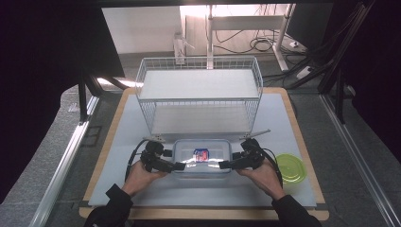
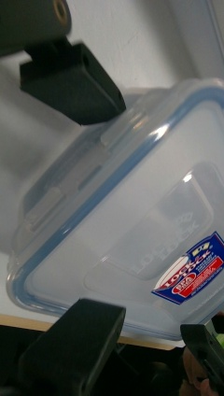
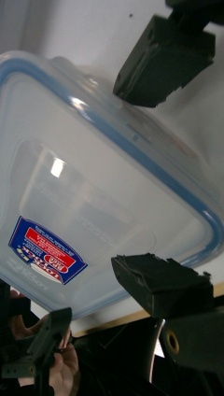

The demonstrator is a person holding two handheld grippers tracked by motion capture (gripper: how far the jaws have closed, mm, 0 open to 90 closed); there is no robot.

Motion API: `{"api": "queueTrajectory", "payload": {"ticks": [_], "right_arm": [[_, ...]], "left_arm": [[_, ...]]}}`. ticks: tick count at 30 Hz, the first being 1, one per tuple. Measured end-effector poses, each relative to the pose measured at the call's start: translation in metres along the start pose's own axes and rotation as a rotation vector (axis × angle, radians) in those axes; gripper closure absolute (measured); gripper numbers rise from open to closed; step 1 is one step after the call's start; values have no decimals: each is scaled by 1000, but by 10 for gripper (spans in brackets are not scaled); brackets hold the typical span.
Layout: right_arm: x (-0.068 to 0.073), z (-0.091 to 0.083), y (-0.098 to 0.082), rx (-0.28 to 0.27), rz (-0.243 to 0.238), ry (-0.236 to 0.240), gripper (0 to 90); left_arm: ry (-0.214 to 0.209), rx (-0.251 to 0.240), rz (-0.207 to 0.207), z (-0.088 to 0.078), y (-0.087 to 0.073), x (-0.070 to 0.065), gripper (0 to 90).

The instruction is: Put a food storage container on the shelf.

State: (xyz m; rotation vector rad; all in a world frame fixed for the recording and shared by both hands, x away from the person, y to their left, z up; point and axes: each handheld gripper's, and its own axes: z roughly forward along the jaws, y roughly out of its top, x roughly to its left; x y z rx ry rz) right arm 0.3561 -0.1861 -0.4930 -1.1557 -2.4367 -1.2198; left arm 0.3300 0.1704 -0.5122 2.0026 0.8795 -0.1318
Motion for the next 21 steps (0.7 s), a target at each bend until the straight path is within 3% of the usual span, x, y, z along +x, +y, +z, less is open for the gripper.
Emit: {"api": "queueTrajectory", "payload": {"ticks": [4,7,9,14,17,18,21], "right_arm": [[1,-10,-5,-51,17,6,361],[7,-15,-9,-55,10,-2,408],[10,-19,-12,-61,4,-4,450],[15,-21,-16,-79,18,-18,471],[16,-23,-19,-103,51,-15,507],[14,-25,-21,-135,79,-2,532],[16,-25,-21,-162,82,-18,536]], "left_arm": [[23,-8,14,-6,-8,-11,187],[8,-62,-36,-15,-13,-11,296],[-5,-81,-38,-19,-16,-11,385],[11,-111,-61,-21,-18,-15,426],[7,-134,-77,-22,-18,-14,455],[15,-143,-77,-22,-17,-15,470],[50,-159,-69,-21,-14,-18,472]]}}
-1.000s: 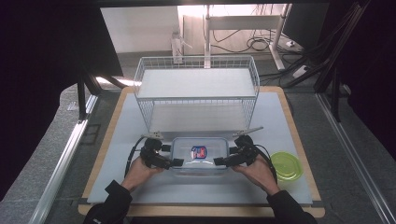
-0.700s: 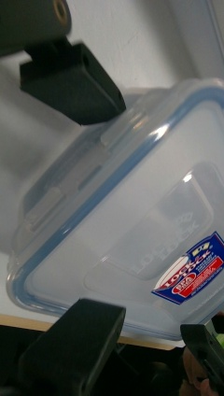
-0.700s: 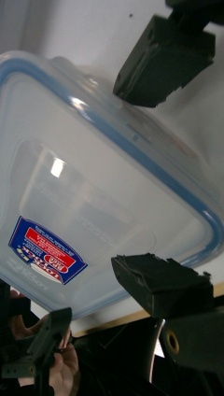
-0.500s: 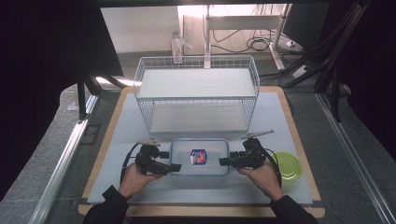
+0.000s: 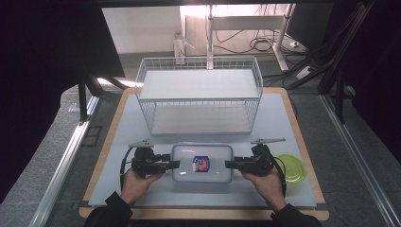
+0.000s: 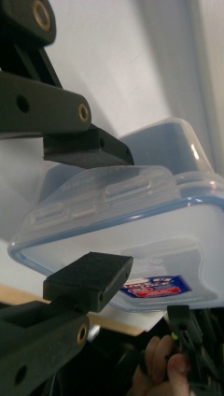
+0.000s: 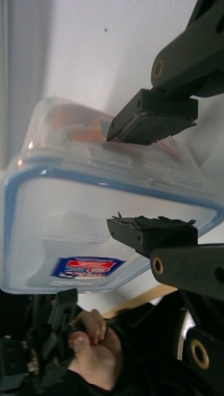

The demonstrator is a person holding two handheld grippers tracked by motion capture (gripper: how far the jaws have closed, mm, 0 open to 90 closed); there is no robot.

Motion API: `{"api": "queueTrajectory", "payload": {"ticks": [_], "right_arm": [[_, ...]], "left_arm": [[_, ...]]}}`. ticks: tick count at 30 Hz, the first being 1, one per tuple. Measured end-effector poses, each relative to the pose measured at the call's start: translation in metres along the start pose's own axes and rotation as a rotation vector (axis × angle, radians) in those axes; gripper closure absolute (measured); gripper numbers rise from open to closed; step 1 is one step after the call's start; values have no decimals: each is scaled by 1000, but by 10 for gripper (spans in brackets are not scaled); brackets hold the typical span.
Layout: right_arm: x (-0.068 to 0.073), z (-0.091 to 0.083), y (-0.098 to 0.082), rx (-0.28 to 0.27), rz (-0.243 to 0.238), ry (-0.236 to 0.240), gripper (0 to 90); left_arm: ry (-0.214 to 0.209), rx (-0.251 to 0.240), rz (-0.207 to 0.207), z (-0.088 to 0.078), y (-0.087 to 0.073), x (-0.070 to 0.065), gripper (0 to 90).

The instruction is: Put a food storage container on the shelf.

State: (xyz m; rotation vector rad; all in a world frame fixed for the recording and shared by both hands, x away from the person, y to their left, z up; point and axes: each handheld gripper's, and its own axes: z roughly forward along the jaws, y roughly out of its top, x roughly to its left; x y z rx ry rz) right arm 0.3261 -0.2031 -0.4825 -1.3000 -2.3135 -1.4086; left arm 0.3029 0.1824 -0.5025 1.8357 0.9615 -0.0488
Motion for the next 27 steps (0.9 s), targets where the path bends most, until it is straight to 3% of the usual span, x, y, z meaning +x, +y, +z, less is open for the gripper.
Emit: {"api": "queueTrajectory", "payload": {"ticks": [3,13,20,27], "right_arm": [[4,0,0,-19,-40,-27,539],[9,-8,10,-74,-86,-25,538],[15,-15,30,-107,-123,-28,536],[19,-23,49,-130,-144,-31,535]], "left_arm": [[10,-10,3,0,1,1,480],[-7,-64,25,-9,14,-1,501],[4,-91,43,-16,29,-4,505],[13,-104,69,-23,54,-7,505]]}}
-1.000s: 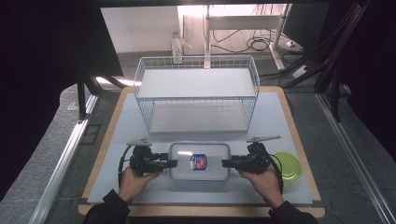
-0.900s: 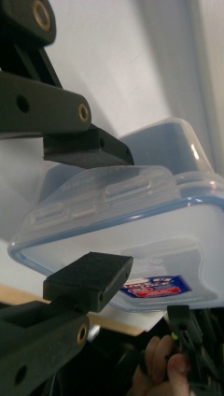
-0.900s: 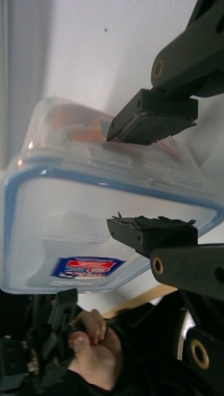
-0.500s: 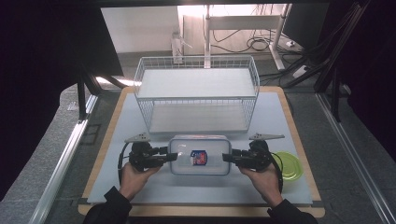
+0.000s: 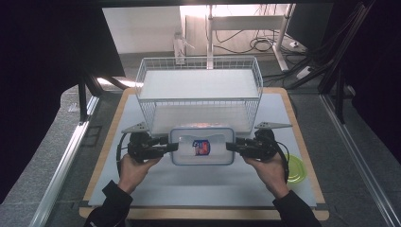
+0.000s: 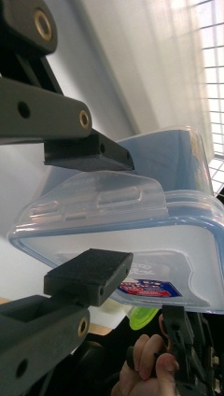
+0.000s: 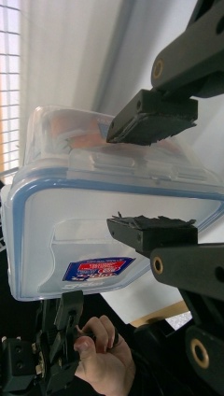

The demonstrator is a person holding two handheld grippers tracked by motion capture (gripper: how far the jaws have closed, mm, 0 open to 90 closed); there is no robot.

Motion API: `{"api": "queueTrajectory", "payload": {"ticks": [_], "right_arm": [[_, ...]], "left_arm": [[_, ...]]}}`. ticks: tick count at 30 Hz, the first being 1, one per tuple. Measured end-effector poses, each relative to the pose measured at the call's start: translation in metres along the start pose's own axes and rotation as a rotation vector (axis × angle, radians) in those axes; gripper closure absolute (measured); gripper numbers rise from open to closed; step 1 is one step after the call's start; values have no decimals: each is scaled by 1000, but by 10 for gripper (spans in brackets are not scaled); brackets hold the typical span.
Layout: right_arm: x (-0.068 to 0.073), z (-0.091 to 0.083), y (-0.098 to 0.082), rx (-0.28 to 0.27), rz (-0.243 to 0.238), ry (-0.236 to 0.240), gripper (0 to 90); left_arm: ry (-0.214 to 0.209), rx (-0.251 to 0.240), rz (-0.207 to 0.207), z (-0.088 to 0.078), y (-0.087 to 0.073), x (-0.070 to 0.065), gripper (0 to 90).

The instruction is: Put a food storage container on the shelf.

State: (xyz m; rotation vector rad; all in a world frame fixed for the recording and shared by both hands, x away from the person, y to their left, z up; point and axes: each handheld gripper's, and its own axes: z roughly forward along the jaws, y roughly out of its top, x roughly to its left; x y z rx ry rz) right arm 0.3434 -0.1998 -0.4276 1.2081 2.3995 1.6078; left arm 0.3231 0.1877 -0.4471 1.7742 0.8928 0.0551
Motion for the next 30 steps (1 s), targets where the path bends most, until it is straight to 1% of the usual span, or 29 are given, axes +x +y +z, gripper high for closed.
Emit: {"api": "queueTrajectory", "payload": {"ticks": [2,3,9,14,20,23,28,30], "right_arm": [[0,-3,11,-13,1,0,535],[0,-3,11,-13,1,0,535],[-1,-7,30,-46,2,15,534],[-1,-8,46,-59,-1,23,534],[0,-10,64,-77,-3,27,534],[1,-12,74,-89,-16,19,533],[5,-13,92,-101,-30,14,532],[6,-13,98,-100,-31,15,532]], "left_arm": [[0,-3,8,-1,8,-1,507],[1,-5,11,-2,12,-1,507],[9,-26,32,-9,35,-2,510],[20,-37,43,-15,52,-2,510],[25,-51,49,-19,70,-2,510],[24,-53,57,-21,78,0,509],[27,-72,58,-27,90,1,509],[27,-75,53,-29,95,3,510]]}}
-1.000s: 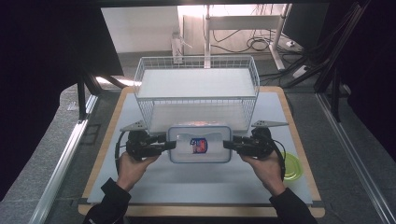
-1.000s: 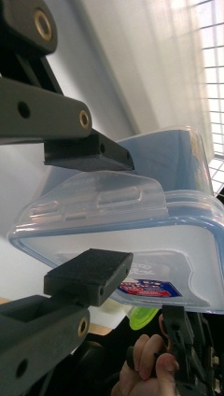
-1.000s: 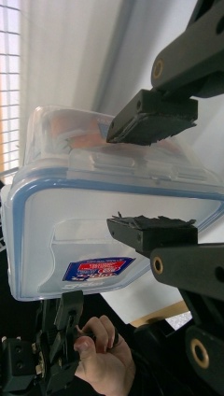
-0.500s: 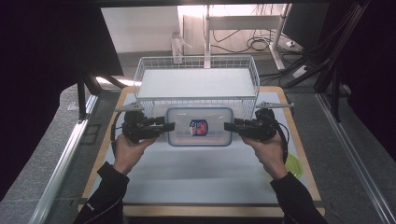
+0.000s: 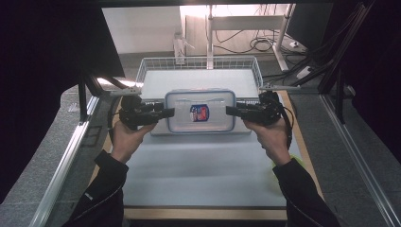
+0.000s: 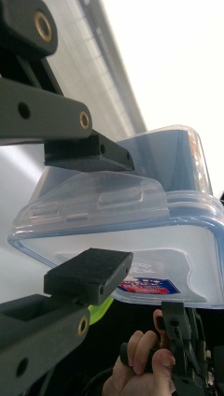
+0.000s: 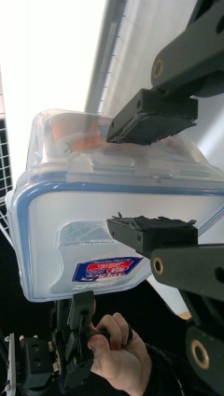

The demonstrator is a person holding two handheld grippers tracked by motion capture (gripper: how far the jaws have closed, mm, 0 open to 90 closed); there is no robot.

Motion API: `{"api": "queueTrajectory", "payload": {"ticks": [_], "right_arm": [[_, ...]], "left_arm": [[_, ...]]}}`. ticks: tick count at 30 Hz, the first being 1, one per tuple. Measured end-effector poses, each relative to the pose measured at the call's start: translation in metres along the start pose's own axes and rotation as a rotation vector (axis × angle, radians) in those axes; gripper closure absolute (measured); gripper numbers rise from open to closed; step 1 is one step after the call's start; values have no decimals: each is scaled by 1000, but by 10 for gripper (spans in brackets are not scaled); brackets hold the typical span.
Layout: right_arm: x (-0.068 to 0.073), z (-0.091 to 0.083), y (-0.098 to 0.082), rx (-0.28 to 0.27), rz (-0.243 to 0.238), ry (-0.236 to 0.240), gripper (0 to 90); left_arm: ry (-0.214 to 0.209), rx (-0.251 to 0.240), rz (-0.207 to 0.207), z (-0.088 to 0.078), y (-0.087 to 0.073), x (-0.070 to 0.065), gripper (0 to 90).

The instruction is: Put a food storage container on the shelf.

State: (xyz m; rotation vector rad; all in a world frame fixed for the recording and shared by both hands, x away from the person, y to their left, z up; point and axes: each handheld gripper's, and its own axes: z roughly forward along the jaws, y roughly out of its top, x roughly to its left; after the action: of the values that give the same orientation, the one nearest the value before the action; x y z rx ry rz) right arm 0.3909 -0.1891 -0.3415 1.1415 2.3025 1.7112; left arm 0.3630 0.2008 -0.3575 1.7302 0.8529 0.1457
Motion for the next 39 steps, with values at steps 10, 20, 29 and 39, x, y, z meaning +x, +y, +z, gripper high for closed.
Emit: {"api": "queueTrajectory", "payload": {"ticks": [10,20,29,39], "right_arm": [[-3,6,31,-21,5,2,529],[-13,15,55,-27,30,0,528],[-28,23,74,-29,65,-1,527],[-50,34,86,-41,106,-3,525]], "left_arm": [[6,-8,5,-3,29,11,511],[-3,1,-11,1,57,28,513],[-11,-3,-39,11,78,46,514],[-3,3,-64,27,84,62,513]]}}
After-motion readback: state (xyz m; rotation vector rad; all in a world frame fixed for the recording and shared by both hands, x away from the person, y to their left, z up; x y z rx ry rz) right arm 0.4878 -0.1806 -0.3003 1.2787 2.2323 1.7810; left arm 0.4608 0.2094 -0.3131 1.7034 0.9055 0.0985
